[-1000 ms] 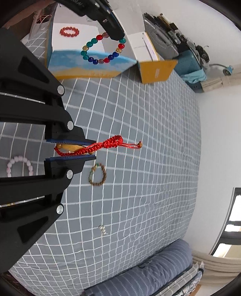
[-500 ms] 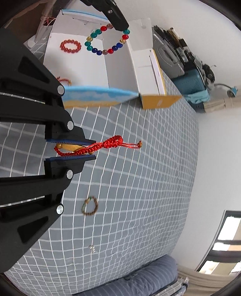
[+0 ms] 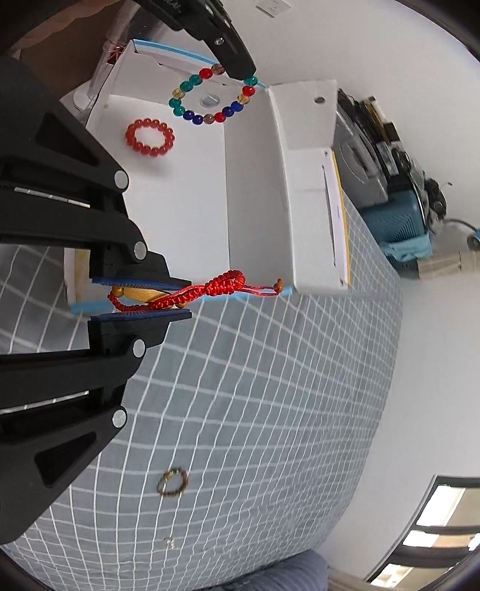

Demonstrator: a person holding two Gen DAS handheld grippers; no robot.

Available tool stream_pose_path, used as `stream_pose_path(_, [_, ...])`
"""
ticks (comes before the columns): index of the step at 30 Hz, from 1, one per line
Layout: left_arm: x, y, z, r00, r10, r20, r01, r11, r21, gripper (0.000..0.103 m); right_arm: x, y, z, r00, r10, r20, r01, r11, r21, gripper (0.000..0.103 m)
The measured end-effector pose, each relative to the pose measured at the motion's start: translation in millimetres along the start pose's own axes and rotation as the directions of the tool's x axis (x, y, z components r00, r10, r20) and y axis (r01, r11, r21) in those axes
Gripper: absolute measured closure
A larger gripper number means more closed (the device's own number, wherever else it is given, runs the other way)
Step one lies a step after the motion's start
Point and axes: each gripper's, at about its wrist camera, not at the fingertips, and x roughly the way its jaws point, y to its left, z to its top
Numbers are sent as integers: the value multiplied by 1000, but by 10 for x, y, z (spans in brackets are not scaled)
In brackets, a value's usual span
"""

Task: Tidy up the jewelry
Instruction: 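Lift both bracelets and carry them into the white box, then open the left tool to drop the bead bracelet while the right tool releases the cord bracelet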

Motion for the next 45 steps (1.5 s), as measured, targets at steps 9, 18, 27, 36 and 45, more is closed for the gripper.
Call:
stream_pose_path(9, [229,494,-133,997,61,-49,-63,997,-41,94,328,445,17,999,21,-44,-24,998,-59,93])
stream_pose_path(18, [627,771,-343,987,77,-144,-87,994,-59,94,691,686,-5,993,32,-113,-41,996,-75,94])
stream_pose_path(27, [776,805,-409,980,80,-184,-93,994,-61,94,893,727,-63,987,22,-159,-36,996,-82,91])
stream_pose_path(36, [710,795,-388,982,96,-164,-106,993,-54,89,848,746,-52,990,38,-136,-49,996,-78,67])
stream_pose_path(45, [523,819,-317,989,91,-114,-102,991,-89,53,569,665,22,998,41,-43,-44,997,-63,34])
